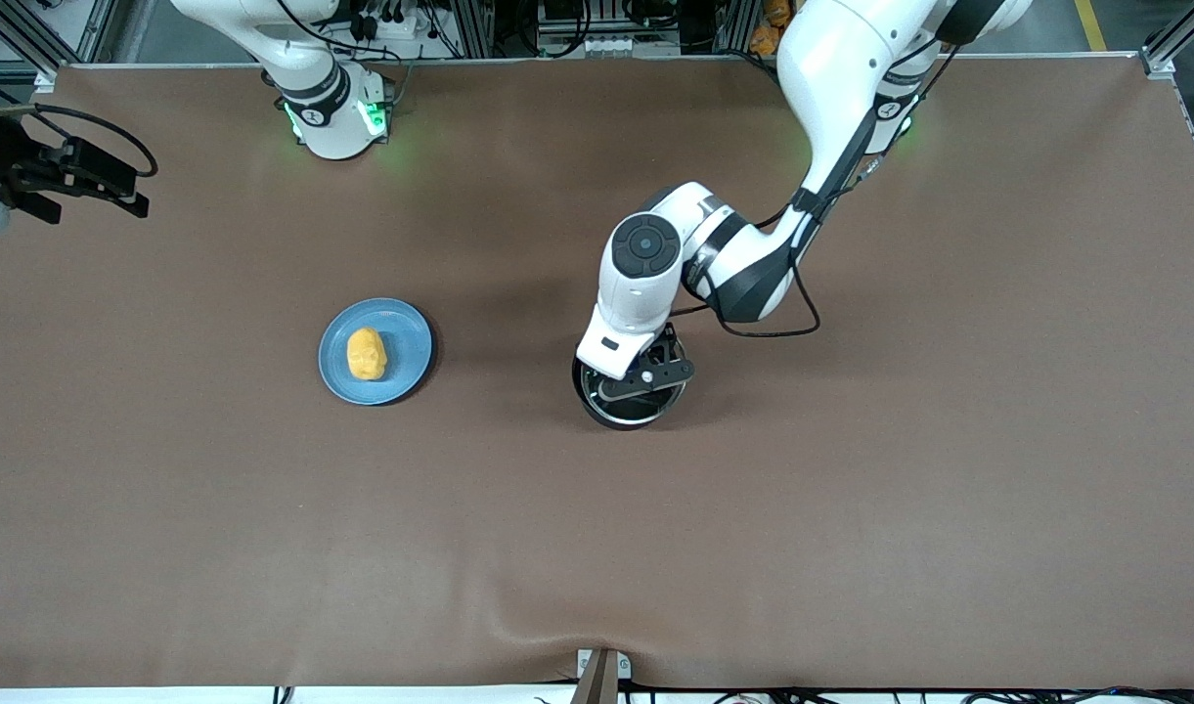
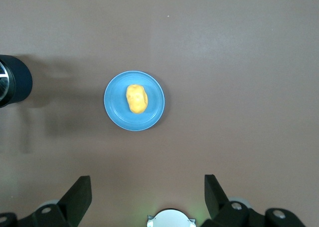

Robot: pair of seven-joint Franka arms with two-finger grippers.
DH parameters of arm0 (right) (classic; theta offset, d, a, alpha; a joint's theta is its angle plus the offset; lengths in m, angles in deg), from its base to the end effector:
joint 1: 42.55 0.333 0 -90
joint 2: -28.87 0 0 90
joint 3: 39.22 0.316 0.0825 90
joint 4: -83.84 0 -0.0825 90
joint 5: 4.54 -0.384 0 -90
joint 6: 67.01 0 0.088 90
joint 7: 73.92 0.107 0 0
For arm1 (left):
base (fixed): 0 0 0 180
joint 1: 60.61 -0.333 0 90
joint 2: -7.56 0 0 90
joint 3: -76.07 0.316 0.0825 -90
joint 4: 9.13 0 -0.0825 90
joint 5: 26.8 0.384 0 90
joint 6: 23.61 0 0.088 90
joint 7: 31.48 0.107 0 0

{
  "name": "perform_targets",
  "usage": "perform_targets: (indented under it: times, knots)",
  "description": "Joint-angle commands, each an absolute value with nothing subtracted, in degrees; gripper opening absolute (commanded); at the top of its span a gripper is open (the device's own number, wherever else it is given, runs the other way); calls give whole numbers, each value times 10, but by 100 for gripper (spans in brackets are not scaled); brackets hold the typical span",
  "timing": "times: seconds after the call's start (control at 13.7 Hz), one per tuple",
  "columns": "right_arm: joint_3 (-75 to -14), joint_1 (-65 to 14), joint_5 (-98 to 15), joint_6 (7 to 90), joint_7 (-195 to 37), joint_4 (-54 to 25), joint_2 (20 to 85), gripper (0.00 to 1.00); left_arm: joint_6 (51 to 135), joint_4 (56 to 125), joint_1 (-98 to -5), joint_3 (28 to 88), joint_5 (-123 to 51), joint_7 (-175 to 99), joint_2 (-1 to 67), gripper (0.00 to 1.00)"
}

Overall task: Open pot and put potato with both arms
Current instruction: 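Carry the glass lid away from the pot while the right gripper reaches the potato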

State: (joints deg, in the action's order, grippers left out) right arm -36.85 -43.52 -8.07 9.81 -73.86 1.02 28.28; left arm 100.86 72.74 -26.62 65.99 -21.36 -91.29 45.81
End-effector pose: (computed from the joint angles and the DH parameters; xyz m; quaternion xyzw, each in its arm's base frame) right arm 0.5257 0.0206 0.6689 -0.9983 -0.0173 0.0476 0.0295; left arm 0.5442 -0.4867 0.3141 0.9902 0.1325 0.0163 0.0422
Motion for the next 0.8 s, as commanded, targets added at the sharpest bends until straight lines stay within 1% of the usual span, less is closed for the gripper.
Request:
perform_targets:
  times: [0.0,0.15,0.29,0.44,0.73]
  knots:
    - [-361,-448,-91,93,-741,11,282,100,979,730,-283,661,-203,-924,409,39]
    - [-361,-448,-90,93,-741,11,282,100,948,737,-306,658,-204,-909,373,39]
    - [-361,-448,-90,93,-741,11,282,100,935,763,-333,654,-208,-881,337,39]
    - [-361,-448,-90,93,-741,11,282,100,935,817,-369,654,-228,-831,282,39]
    - [-361,-446,-90,94,-741,11,286,100,939,965,-479,654,-300,-624,155,38]
